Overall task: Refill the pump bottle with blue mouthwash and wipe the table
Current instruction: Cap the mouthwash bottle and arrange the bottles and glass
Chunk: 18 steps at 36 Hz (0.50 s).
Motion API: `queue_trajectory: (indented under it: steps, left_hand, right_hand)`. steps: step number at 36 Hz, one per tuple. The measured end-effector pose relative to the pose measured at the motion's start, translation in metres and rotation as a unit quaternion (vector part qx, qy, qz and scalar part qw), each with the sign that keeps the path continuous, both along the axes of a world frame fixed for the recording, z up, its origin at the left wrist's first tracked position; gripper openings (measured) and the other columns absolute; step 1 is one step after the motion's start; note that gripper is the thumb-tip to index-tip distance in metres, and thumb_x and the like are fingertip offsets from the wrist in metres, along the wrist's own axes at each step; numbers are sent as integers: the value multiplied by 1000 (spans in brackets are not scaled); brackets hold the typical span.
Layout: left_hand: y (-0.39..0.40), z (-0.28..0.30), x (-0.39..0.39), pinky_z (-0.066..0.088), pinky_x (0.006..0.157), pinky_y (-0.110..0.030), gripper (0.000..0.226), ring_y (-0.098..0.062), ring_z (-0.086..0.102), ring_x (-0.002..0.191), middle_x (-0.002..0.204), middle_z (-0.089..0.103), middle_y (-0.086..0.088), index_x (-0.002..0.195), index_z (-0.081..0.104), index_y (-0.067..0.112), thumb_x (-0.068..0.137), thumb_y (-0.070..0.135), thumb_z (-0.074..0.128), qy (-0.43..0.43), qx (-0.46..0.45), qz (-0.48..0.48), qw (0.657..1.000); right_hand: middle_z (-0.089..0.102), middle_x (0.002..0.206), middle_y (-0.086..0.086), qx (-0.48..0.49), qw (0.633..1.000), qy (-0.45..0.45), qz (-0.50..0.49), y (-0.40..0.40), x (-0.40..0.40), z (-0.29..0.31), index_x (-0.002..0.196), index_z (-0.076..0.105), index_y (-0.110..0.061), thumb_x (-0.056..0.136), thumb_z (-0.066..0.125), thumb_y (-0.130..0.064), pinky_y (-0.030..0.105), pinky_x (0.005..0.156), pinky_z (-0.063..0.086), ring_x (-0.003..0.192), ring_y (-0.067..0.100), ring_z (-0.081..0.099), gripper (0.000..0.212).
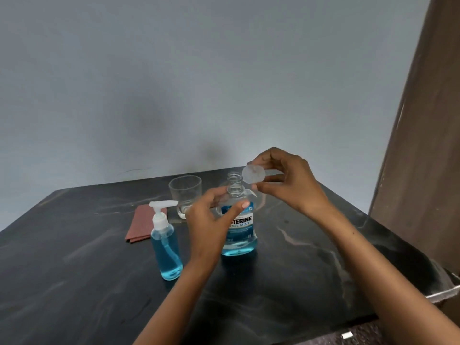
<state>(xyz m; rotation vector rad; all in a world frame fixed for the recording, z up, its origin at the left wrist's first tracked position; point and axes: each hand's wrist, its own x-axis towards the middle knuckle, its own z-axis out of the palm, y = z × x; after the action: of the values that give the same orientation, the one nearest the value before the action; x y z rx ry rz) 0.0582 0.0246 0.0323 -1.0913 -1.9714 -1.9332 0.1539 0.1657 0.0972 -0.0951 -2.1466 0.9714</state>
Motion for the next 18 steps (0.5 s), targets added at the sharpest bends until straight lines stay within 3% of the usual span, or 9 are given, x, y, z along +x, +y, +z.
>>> queue_trajectory:
  steps: [4, 12, 18]
  left_hand:
    - [-1, -2, 0, 54, 76, -13, 44, 6, 63, 95, 101, 70, 17, 107, 65, 29, 68, 47, 72, 20, 4, -3, 1000]
    - [-4, 1, 2, 55, 88, -32, 53, -5, 61, 107, 119, 65, 5, 120, 61, 21, 77, 52, 57, 61, -47, -4, 997]
    - [-6, 1, 0, 54, 91, -37, 53, -10, 59, 112, 123, 64, 0, 121, 60, 17, 78, 48, 58, 69, -64, 0, 996]
  right_hand:
    - [68, 103, -12, 65, 997, -39, 25, 5, -2, 14, 102, 67, -18, 73, 75, 1, 14, 78, 53, 100, -3, 62, 36]
    - [66, 110, -8, 188, 970, -125, 92, 6, -9, 40, 109, 68, -21, 79, 71, -1, 31, 83, 57, 104, 8, 62, 36]
    - [67, 109, -13, 232, 949, -177, 119, 6, -12, 57, 110, 65, -24, 83, 67, -2, 29, 84, 56, 104, 3, 61, 35]
